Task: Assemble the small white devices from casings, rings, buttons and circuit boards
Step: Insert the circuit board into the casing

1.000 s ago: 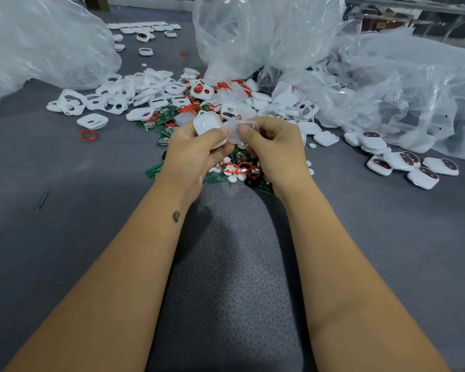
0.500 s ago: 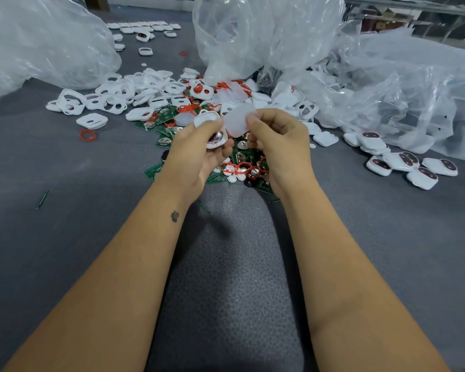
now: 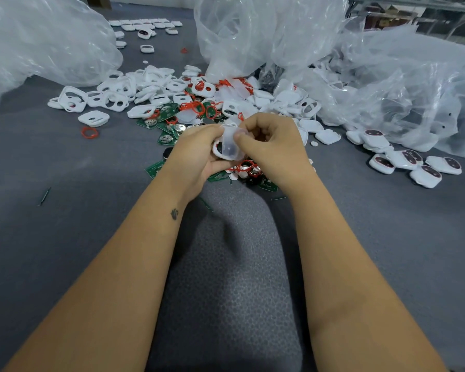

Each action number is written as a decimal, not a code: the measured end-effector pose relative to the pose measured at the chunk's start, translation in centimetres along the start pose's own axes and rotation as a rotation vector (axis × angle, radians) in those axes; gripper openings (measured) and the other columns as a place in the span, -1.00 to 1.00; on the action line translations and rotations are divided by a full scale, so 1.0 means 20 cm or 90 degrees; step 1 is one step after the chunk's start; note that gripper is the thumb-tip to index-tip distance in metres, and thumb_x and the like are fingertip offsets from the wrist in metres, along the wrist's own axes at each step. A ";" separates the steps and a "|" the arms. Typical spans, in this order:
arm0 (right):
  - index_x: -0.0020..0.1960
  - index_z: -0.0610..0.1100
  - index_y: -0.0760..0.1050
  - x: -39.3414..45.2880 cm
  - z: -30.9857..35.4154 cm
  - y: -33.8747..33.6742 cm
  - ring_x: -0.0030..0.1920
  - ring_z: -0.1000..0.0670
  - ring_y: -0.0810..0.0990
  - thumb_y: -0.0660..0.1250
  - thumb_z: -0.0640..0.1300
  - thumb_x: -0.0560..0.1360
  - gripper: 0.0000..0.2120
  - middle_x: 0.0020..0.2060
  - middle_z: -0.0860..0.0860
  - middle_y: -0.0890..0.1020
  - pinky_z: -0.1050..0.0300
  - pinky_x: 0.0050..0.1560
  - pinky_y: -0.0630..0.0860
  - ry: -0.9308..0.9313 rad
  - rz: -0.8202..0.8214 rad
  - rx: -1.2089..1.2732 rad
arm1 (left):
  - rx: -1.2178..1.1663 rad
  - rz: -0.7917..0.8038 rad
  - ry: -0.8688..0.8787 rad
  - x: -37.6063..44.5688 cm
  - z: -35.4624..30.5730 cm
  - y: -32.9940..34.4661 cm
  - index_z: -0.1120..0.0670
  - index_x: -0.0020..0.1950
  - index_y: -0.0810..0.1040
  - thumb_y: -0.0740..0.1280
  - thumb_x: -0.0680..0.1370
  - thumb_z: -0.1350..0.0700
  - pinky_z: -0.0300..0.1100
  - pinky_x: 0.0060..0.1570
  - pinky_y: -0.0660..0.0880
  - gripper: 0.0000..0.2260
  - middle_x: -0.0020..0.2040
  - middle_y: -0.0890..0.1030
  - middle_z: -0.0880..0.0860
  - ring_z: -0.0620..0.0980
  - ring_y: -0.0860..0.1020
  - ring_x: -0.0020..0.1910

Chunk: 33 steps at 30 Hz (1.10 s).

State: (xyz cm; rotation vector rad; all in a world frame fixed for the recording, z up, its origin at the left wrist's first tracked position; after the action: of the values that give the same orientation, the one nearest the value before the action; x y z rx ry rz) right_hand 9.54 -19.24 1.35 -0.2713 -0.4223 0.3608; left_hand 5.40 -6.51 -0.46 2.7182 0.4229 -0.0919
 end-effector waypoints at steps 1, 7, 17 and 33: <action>-0.24 -0.15 0.58 0.00 0.00 0.00 -0.35 0.08 0.42 0.34 -0.31 0.46 -0.86 -0.39 -0.04 0.50 0.24 -0.31 0.39 0.000 -0.003 -0.011 | -0.011 0.003 -0.009 0.00 0.00 0.00 0.31 0.13 0.56 0.20 0.62 0.24 -0.10 -0.18 0.63 -0.79 -0.01 0.68 0.24 0.10 0.68 -0.08; -0.26 -0.09 0.58 0.00 -0.01 0.01 -0.39 0.14 0.42 0.35 -0.28 0.48 -0.82 -0.42 0.03 0.51 0.32 -0.35 0.39 0.022 -0.034 -0.009 | -0.040 0.036 -0.029 -0.01 0.01 0.03 0.25 0.14 0.56 0.15 0.63 0.19 -0.11 -0.13 0.63 -0.76 0.00 0.66 0.20 0.07 0.65 -0.07; -0.28 -0.08 0.60 0.00 -0.01 -0.01 -0.39 0.11 0.50 0.38 -0.29 0.48 -0.80 -0.42 0.01 0.59 0.27 -0.32 0.46 0.087 -0.038 0.095 | -0.117 0.048 -0.047 -0.01 0.01 0.03 0.27 0.15 0.56 0.15 0.63 0.22 -0.05 0.05 0.62 -0.76 0.11 0.65 0.24 0.13 0.64 0.06; -0.14 0.03 0.57 0.01 -0.01 0.02 -0.45 0.18 0.36 0.45 -0.27 0.38 -0.79 -0.44 0.07 0.44 0.33 -0.40 0.37 0.008 -0.058 -0.046 | -0.125 0.031 -0.065 -0.03 0.01 0.04 0.34 0.31 0.44 0.13 0.64 0.23 -0.01 0.07 0.61 -0.70 0.20 0.59 0.30 0.19 0.60 0.17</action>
State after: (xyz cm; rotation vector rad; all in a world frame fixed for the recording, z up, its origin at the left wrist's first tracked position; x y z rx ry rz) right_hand 9.67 -18.90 1.13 -0.3232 -0.4343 0.2543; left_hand 5.08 -7.37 -0.24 2.5162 0.3180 -0.1669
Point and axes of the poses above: each hand's wrist, its own x-axis towards the middle knuckle, its own y-axis out of the palm, z = x × y, the point moved 2 cm from there along x, towards the middle knuckle
